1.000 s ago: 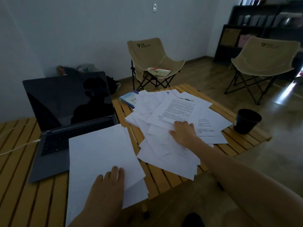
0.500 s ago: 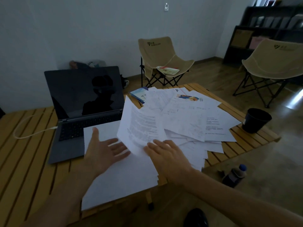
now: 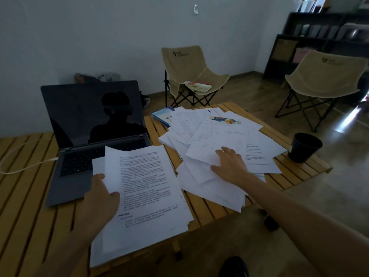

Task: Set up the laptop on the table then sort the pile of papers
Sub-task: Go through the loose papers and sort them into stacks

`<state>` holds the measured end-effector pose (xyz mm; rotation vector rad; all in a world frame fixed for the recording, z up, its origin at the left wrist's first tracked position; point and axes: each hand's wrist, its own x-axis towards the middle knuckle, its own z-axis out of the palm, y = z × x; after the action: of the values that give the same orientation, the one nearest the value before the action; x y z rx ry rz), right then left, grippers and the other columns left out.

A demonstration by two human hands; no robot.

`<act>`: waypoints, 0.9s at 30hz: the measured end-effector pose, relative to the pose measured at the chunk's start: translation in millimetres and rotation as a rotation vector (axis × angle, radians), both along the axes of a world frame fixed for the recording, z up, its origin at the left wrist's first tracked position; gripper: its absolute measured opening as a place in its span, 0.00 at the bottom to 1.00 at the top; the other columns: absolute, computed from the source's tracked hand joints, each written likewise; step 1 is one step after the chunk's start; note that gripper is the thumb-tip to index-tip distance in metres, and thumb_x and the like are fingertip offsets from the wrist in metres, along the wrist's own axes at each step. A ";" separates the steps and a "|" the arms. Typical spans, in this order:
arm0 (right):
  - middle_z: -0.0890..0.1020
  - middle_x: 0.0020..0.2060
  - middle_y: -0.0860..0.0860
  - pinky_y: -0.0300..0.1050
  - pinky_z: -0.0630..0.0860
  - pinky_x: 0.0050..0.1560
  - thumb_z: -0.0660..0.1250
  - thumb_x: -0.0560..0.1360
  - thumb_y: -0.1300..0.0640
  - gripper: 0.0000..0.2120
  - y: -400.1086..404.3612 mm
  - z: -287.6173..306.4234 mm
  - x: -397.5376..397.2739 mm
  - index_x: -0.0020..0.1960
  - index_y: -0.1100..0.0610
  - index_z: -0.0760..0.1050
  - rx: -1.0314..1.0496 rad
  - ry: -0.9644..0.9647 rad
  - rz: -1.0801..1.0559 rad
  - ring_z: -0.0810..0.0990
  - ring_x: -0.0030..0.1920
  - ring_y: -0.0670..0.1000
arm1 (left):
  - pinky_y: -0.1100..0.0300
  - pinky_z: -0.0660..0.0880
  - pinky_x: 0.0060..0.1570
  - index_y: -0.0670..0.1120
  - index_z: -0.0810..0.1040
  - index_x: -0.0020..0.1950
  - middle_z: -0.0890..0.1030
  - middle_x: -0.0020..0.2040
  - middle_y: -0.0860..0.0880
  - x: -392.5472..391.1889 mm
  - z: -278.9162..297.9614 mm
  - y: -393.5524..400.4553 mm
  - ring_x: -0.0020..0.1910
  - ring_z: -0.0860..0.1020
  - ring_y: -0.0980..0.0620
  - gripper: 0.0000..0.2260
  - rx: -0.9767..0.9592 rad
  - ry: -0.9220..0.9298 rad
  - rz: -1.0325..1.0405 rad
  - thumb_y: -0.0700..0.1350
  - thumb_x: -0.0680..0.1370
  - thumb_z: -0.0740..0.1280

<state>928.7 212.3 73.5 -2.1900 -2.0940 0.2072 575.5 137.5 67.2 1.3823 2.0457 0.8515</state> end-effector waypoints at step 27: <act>0.81 0.50 0.56 0.51 0.76 0.41 0.67 0.77 0.59 0.11 -111.3 -20.5 -141.6 0.58 0.60 0.74 0.130 -0.194 0.885 0.80 0.48 0.57 | 0.46 0.74 0.56 0.42 0.72 0.62 0.78 0.57 0.40 -5.3 2.1 18.7 0.55 0.77 0.38 0.21 0.084 -0.240 0.164 0.57 0.79 0.59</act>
<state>787.2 101.0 53.1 -1.1164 -2.9385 -0.0856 570.2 156.2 69.2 1.1042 1.9748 1.1275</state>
